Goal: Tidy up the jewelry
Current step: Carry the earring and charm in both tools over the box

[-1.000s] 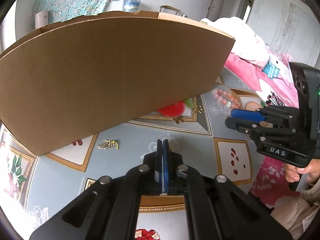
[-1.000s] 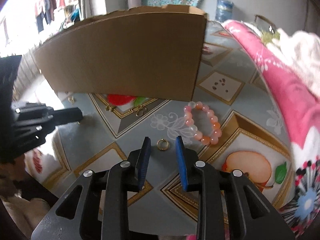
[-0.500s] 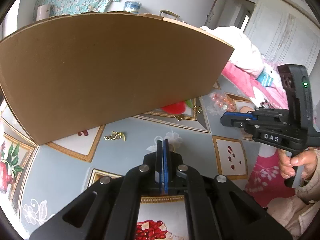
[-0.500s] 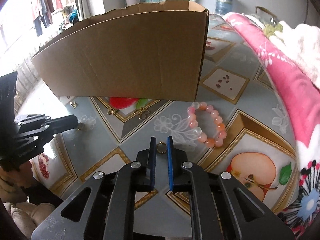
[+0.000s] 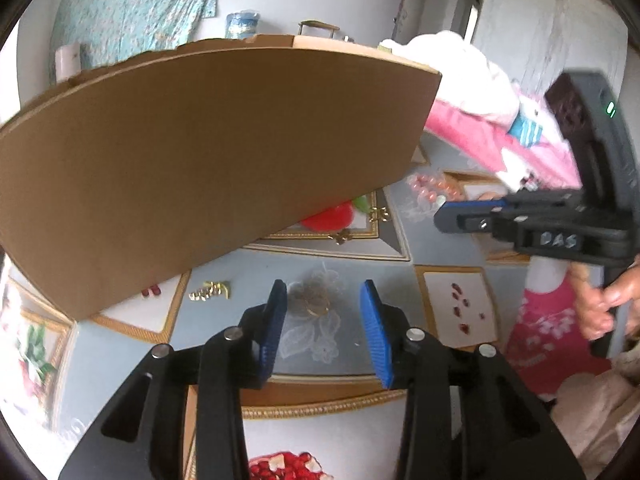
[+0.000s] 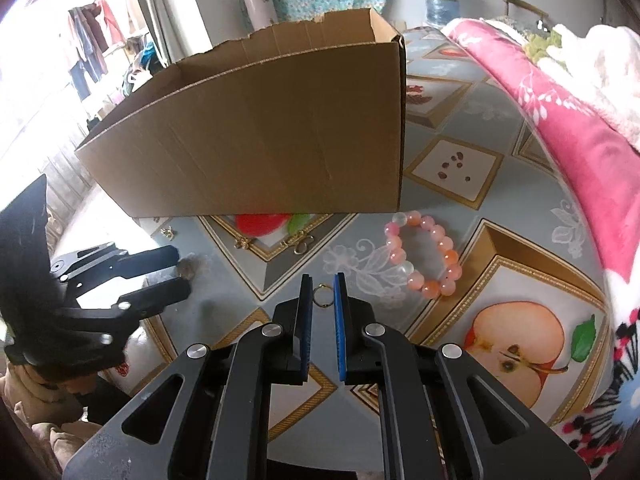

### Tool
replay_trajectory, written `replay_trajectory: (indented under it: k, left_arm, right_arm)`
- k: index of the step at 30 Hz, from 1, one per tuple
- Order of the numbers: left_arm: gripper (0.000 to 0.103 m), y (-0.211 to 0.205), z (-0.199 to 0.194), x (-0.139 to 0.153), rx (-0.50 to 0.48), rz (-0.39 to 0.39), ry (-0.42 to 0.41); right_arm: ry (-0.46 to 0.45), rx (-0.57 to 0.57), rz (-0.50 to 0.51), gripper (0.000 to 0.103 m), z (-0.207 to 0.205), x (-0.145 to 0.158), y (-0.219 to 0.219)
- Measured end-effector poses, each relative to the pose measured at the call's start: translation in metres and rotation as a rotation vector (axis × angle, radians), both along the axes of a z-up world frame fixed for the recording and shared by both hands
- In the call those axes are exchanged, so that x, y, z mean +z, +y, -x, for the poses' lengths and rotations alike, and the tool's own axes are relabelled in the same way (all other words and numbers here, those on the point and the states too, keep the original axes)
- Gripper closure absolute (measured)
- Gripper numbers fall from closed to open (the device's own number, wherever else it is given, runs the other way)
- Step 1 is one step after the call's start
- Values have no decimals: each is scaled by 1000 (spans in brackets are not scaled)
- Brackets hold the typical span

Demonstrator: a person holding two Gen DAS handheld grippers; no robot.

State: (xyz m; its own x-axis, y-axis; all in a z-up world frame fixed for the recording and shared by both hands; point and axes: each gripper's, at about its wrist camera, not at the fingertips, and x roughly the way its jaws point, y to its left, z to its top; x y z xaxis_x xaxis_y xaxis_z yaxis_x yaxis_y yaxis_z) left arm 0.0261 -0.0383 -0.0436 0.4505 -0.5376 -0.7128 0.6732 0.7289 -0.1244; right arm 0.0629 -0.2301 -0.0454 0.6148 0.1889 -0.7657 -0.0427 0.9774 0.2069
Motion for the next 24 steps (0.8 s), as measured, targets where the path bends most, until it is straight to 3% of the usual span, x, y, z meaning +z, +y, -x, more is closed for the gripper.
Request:
replay_trajectory:
  k: [2, 7, 12, 17, 24]
  left_arm:
    - [75, -5, 0, -1, 6, -38, -24]
    - [85, -3, -3, 0, 18, -75, -27]
    - [85, -6, 2, 1, -7, -127, -52]
    - [93, -9, 6, 0, -19, -143, -58]
    - [93, -14, 10, 1, 0, -177, -70]
  right_arm:
    - [-12, 8, -9, 95, 1, 2, 0]
    - [-36, 12, -33, 95, 14, 7, 9]
    - [-61, 21, -69, 95, 15, 7, 5]
    - [-69, 33, -107, 95, 15, 4, 1]
    - [-113, 44, -148, 95, 23, 8, -8]
